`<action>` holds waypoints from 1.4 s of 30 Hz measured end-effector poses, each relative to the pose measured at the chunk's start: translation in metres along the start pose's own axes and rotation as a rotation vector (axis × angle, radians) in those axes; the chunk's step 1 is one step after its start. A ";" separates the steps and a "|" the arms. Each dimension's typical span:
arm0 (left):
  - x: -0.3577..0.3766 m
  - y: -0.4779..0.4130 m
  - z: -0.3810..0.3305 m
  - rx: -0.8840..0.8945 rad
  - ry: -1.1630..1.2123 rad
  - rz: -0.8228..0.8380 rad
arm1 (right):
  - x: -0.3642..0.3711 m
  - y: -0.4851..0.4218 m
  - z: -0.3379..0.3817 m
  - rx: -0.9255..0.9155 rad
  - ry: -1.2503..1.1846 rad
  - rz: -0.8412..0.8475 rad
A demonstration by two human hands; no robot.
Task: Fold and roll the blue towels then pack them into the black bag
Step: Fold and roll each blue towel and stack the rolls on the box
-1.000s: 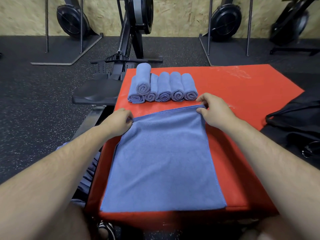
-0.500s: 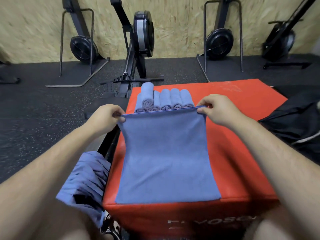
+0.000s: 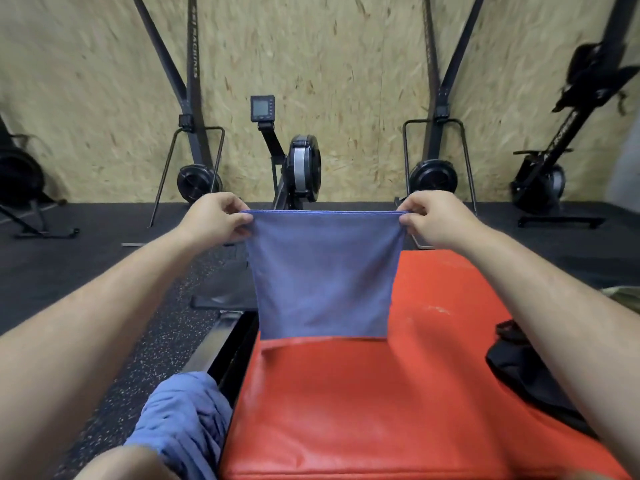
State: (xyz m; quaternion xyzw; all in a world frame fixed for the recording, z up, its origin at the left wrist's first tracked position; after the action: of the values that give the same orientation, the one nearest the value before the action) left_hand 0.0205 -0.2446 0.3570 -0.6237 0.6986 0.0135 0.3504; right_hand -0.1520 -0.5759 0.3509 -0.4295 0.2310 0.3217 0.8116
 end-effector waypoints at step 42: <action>0.059 0.094 0.117 -0.148 0.107 0.342 | 0.064 0.124 -0.083 0.172 -0.162 0.369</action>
State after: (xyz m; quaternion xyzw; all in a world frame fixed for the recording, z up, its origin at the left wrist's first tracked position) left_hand -0.0058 -0.2213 0.1998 -0.5195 0.8092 0.0910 0.2588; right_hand -0.2054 -0.5729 0.1972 -0.2820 0.2662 0.4774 0.7885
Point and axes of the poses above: each hand's wrist, its own y-axis away from the middle knuckle, its own x-axis out of the palm, z = x × y, the point moved 4 cm from there along -y, towards the middle knuckle, and after that the axes turned 9 degrees about -z, right-handed, at the moved point
